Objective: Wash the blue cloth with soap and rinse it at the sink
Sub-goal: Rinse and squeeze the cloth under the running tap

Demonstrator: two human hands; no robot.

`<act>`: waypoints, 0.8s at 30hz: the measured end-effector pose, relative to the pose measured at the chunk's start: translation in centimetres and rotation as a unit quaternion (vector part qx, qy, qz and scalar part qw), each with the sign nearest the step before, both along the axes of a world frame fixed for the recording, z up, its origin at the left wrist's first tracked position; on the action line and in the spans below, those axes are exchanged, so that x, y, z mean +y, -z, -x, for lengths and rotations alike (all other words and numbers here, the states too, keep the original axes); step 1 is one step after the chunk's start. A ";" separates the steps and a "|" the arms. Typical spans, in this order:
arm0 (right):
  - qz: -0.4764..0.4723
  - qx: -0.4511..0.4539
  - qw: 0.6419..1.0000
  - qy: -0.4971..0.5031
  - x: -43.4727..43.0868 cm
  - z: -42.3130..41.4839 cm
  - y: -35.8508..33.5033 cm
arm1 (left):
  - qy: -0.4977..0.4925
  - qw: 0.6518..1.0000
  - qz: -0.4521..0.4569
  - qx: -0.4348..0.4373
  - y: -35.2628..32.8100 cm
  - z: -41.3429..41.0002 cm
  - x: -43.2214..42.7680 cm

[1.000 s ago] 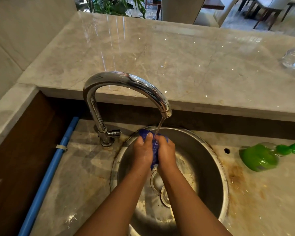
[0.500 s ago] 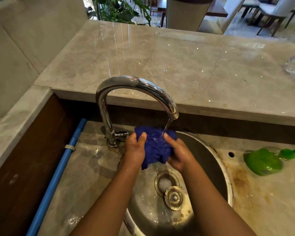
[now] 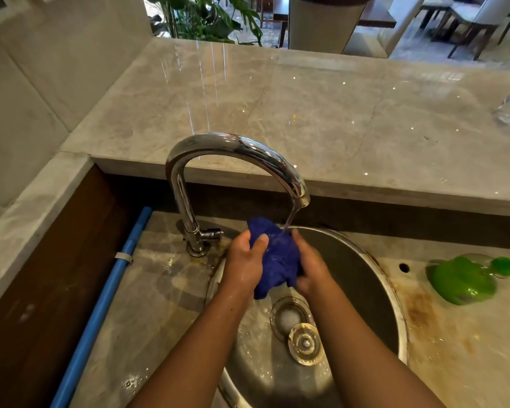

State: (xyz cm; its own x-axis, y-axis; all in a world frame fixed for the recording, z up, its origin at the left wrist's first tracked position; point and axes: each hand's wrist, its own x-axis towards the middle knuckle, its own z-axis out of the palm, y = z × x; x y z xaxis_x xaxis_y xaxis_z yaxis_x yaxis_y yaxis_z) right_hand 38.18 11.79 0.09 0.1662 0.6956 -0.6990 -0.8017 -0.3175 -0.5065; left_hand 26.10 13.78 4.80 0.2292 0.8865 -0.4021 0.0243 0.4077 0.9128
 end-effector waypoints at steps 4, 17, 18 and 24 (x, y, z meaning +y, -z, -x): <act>0.010 -0.027 0.999 0.026 0.2 -0.2 -0.4 | -0.025 0.999 0.020 -0.016 0.0 0.0 0.1; 0.029 -0.532 0.845 -0.045 0.5 -0.2 -0.4 | -0.043 0.998 0.044 0.000 -0.1 -0.4 0.6; 0.025 -0.587 0.808 -0.056 0.6 -0.2 -0.8 | -0.053 0.998 0.022 0.022 0.0 0.0 0.9; -0.029 -0.452 0.891 -0.035 0.1 -0.1 -3.2 | 0.000 0.990 -0.074 0.121 1.2 1.1 2.2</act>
State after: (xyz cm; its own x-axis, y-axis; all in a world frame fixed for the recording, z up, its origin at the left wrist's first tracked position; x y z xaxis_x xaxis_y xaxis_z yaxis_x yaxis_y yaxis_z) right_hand 38.27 11.93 3.33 0.5978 0.7571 -0.2637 -0.0367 -0.3027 -0.9524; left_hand 24.97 16.00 3.55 0.1414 0.9402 -0.3100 0.2496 0.2692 0.9302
